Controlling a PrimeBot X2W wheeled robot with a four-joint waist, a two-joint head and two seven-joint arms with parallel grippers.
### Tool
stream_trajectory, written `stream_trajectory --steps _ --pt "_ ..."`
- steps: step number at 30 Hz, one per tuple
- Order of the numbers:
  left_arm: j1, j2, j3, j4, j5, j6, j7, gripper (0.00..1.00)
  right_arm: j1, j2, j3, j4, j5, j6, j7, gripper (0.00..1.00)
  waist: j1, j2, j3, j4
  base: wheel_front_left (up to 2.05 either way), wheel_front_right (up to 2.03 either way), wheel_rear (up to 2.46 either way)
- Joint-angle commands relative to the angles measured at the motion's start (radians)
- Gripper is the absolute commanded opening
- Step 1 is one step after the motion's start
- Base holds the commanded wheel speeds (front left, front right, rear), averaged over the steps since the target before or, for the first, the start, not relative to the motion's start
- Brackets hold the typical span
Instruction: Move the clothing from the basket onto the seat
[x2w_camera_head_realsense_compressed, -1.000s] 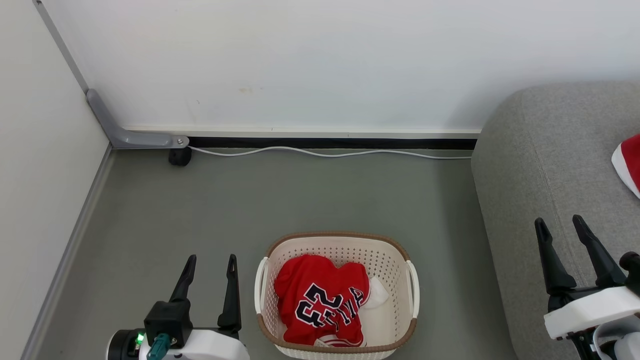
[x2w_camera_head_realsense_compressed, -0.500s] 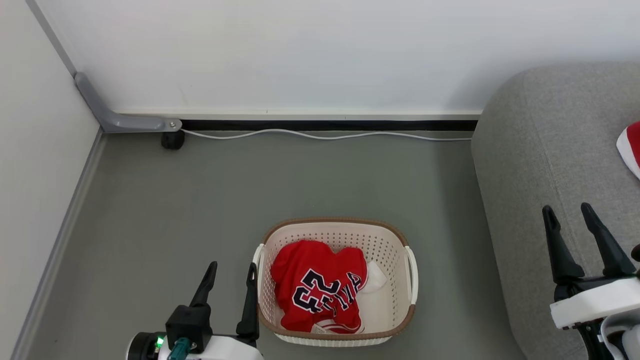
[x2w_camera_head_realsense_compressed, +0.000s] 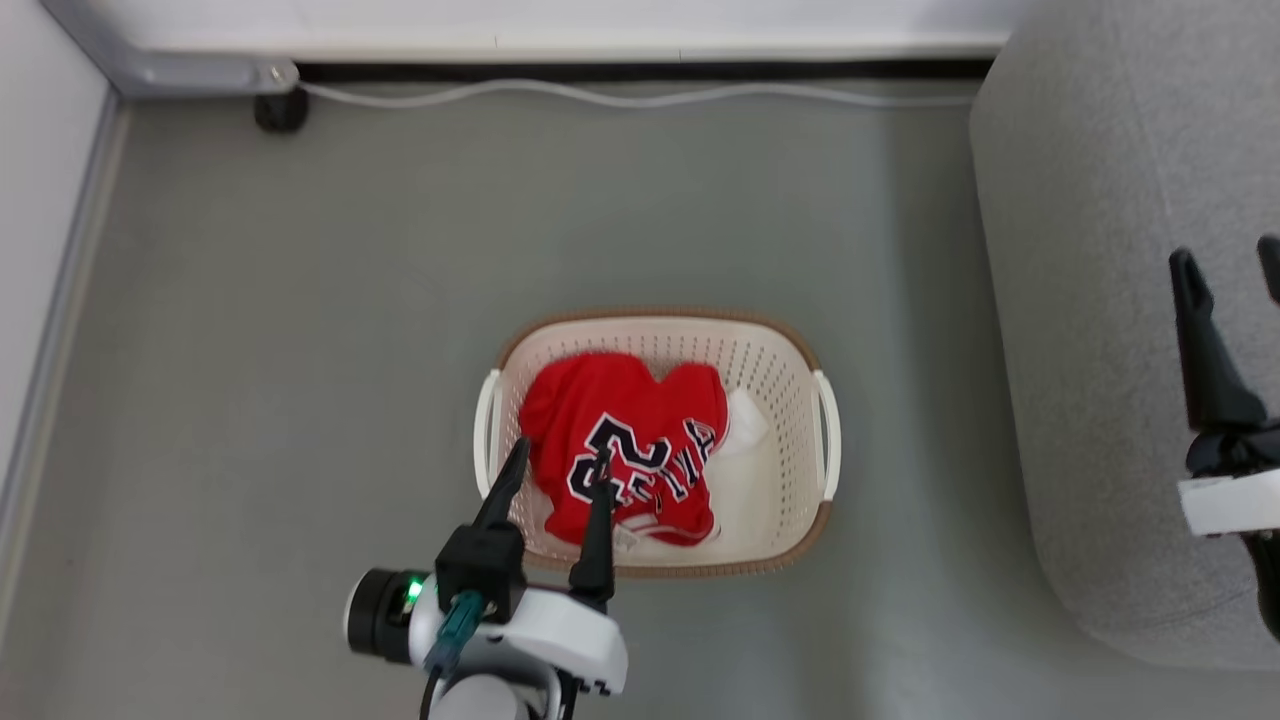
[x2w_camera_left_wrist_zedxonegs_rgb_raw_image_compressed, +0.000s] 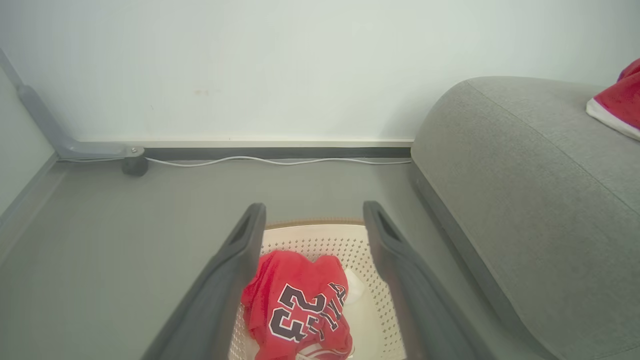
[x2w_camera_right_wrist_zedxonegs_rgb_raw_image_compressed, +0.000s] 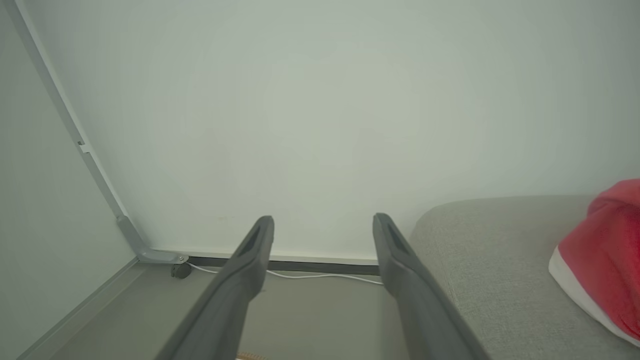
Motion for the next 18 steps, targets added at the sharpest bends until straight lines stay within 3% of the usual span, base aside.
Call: stream_trajectory --steps 1,11,18 --pt "-0.059 0.001 0.002 -0.017 -0.016 0.024 -0.006 1.00 -0.023 -0.042 0.015 -0.045 0.017 0.003 -0.006 1.00 0.0000 0.0000 0.101 -0.013 0.00 0.00 0.00" --pt "-0.262 0.001 -0.129 0.030 -0.092 0.107 -0.006 1.00 -0.115 -0.102 0.002 -0.120 0.062 0.003 -0.006 1.00 0.0000 0.0000 0.300 -0.034 0.00 0.00 0.00" --pt "-0.397 0.001 -0.195 0.113 -0.140 0.118 -0.006 1.00 -0.160 -0.123 -0.005 -0.173 0.079 0.003 -0.006 1.00 0.0000 0.0000 0.407 -0.046 0.00 0.00 0.00"
